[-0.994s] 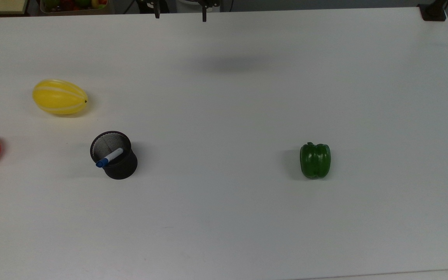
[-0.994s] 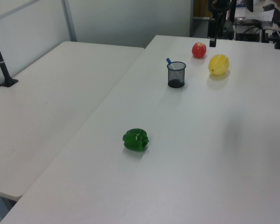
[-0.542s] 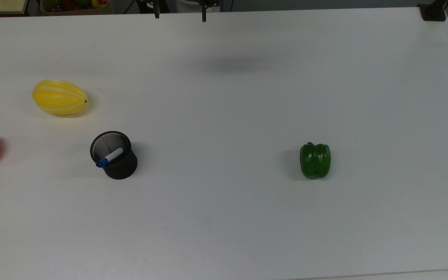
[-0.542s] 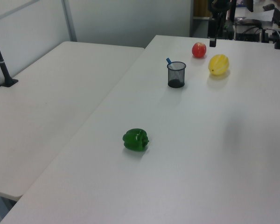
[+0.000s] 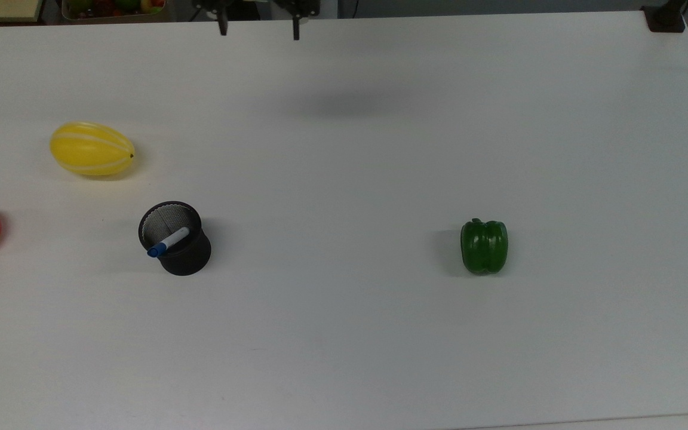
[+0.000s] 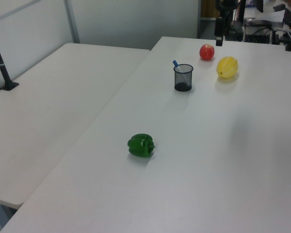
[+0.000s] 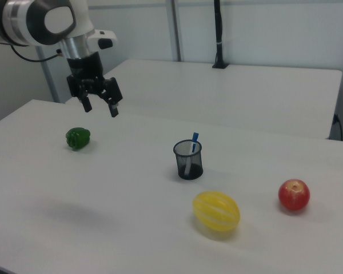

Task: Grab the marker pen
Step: 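Move the open gripper over the black mesh pen cup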

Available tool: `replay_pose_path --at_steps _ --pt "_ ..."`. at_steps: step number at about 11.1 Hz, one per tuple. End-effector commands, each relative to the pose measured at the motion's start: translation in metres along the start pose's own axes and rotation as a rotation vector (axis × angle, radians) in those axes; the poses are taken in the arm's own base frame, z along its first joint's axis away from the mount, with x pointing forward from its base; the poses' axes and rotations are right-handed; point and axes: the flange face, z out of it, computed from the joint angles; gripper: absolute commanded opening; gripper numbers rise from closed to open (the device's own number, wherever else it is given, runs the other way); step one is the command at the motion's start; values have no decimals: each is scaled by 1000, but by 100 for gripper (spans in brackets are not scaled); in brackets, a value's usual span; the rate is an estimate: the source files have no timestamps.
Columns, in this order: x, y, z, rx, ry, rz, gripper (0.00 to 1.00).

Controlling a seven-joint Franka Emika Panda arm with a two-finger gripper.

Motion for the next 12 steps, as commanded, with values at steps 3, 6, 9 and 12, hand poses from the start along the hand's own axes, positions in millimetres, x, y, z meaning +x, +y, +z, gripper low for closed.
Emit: replay_pose_path --at_steps 3,6,9,12 --pt "58 48 36 -16 197 21 100" --pt "89 83 64 -43 349 66 100" --pt "111 101 109 -85 411 72 100" --pt "127 115 155 -99 459 82 100"
